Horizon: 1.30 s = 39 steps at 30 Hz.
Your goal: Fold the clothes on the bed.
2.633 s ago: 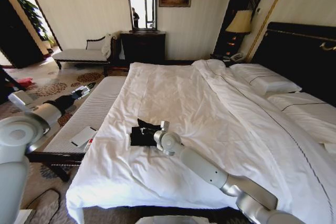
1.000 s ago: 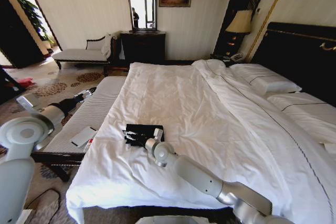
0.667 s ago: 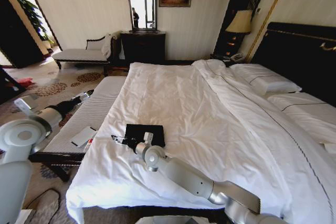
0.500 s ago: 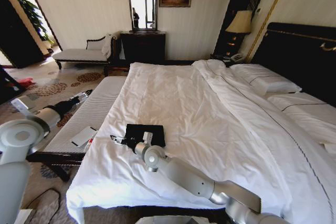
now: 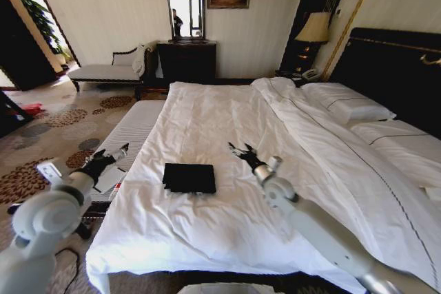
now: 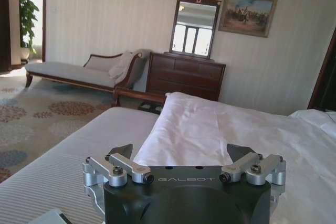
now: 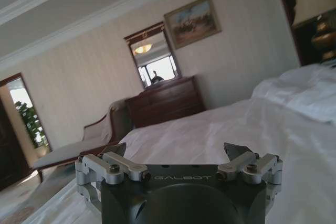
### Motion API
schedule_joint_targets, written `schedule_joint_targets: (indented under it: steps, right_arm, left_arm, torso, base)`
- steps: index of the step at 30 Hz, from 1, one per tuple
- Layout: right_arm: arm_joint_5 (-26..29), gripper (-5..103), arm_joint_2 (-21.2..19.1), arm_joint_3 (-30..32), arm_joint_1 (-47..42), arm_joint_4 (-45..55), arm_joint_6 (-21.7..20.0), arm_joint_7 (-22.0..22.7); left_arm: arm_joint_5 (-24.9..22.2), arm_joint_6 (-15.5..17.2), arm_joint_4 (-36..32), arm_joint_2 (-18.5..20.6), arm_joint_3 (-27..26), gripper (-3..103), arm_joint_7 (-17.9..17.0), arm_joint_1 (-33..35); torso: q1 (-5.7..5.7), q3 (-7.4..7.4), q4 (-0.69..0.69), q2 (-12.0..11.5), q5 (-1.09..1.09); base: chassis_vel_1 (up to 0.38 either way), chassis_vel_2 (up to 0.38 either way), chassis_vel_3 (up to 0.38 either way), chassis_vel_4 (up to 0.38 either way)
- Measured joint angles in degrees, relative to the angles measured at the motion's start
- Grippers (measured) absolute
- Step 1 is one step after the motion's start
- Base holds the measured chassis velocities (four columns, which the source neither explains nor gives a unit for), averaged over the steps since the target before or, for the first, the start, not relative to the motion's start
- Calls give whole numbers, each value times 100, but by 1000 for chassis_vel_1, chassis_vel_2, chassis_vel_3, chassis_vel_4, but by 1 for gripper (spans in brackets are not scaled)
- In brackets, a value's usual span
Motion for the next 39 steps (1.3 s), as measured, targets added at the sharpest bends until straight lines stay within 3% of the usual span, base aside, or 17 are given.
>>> schedule_joint_targets:
  steps: [1,3,6,8,10,11,13,14,16,18,22,26,32,34,37,39]
  right_arm:
    - [-192,100,14,690,-540,288,-28,-13]
    - [-295,100,43,1056,-844,462,-78,-44]
    - [-521,100,325,2349,-2062,1250,-337,-271]
    - [-747,100,594,2862,-2658,1667,-394,-459]
    - [-874,100,696,2989,-2835,1771,-399,-545]
    - [-1340,100,989,3221,-3207,1973,-382,-766]
    - [-2039,100,1533,3420,-3643,2187,-364,-1039]
    - [-2039,100,1533,3420,-3643,2187,-364,-1039]
    - [-2585,100,2089,3596,-3981,2342,-346,-1219]
    - [-2872,100,2389,3741,-4222,2426,-251,-1353]
    - [-3080,100,2554,3882,-4454,2544,-44,-1457]
    - [-3167,100,2570,4005,-4555,2585,55,-1569]
    - [-3470,100,2536,4275,-4663,2410,794,-2255]
    - [-3472,100,2543,4282,-4663,2406,836,-2300]
    - [-3397,100,2598,4265,-4656,2411,914,-2358]
    - [-3362,100,2612,4239,-4630,2411,917,-2345]
  left_arm:
    - [328,-107,-119,-144,151,100,44,90]
    - [522,-136,-201,-232,271,100,68,126]
    - [980,-68,-494,-508,666,100,130,175]
    - [1230,-61,-611,-620,858,100,166,276]
    - [1358,-85,-651,-662,912,100,195,326]
    - [1594,-160,-733,-734,1016,100,232,421]
    - [1884,-275,-827,-801,1137,100,278,506]
    - [1884,-275,-827,-801,1137,100,278,506]
    - [2194,-445,-849,-843,1208,100,312,555]
    - [2354,-668,-816,-882,1289,100,300,615]
    - [2456,-832,-665,-940,1347,100,257,652]
    - [2600,-1085,-450,-976,1420,100,531,642]
    - [2682,-1577,-212,-1050,1704,100,1276,751]
    - [2660,-1640,-223,-1044,1713,100,1367,765]
    - [2536,-1969,-289,-941,1696,100,1822,835]
    - [2545,-2002,-292,-914,1644,100,1847,868]
  torso:
    - [0,0,-3,1,0]
    - [0,0,-4,0,-1]
    - [1,1,-6,0,1]
    - [1,1,-6,0,0]
    - [1,1,-3,0,-1]
    - [1,0,-1,0,-4]
    - [0,1,-2,1,-3]
    - [0,1,-2,1,-3]
    - [0,0,-5,1,-2]
    - [1,1,-4,0,-2]
    - [2,2,-2,0,-3]
    - [2,2,-2,0,-4]
    - [2,2,-2,-1,-2]
    - [2,2,-2,-1,-2]
    - [2,2,-4,-1,-3]
    - [2,2,-3,0,-3]
  base:
    - [0,0,0,0]
    - [0,0,0,0]
    - [0,0,0,0]
    - [0,0,0,0]
    - [0,0,0,0]
    - [0,0,0,0]
    - [0,0,0,0]
    - [0,0,0,0]
    - [0,0,0,0]
    - [0,0,0,0]
    - [0,0,0,0]
    - [0,0,0,0]
    - [0,0,0,0]
    - [0,0,0,0]
    - [0,0,0,0]
    - [0,0,0,0]
